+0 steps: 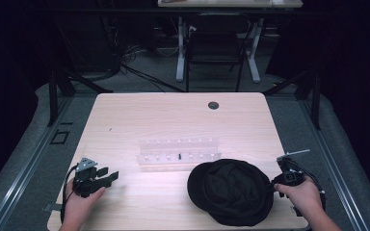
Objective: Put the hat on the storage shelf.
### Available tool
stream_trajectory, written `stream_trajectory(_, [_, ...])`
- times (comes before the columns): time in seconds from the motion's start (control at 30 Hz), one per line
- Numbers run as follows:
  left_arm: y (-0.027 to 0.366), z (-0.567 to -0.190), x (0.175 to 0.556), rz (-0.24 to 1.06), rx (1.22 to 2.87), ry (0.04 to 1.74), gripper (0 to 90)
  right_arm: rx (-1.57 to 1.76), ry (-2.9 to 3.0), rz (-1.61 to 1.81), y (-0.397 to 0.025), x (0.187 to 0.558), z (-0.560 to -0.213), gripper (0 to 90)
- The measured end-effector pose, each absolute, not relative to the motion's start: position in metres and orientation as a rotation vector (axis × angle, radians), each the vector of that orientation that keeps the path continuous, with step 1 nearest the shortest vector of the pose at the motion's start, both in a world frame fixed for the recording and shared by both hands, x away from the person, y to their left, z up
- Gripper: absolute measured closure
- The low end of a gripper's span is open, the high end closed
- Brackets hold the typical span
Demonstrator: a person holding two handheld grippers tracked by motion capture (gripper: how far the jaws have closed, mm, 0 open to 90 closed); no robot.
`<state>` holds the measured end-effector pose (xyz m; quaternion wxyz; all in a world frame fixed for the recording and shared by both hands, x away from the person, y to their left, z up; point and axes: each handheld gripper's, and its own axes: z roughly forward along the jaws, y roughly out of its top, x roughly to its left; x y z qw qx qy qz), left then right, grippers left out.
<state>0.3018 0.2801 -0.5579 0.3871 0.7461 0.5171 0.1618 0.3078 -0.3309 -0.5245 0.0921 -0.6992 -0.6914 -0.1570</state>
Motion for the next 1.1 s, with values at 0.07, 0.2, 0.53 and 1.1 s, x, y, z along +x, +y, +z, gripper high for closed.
stream_trajectory(0.07, [0.28,-0.558,0.302,0.41,1.903,1.315,48.1,-2.062,-2.067,-0.462,-0.331,0.308,-0.522,87.5])
stream_trajectory(0.2, [0.28,-0.558,0.302,0.409,1.903,1.315,48.0,-2.063,-2.07,-0.461,-0.329,0.308,-0.518,87.6])
stream_trajectory(0.53, [0.28,-0.559,0.302,0.407,1.894,1.323,47.9,-2.041,-2.042,-0.516,-0.332,0.309,-0.498,87.7])
stream_trajectory(1.1, [0.281,-0.559,0.302,0.398,1.892,1.325,47.8,-2.053,-1.975,-0.584,-0.327,0.305,-0.453,87.8])
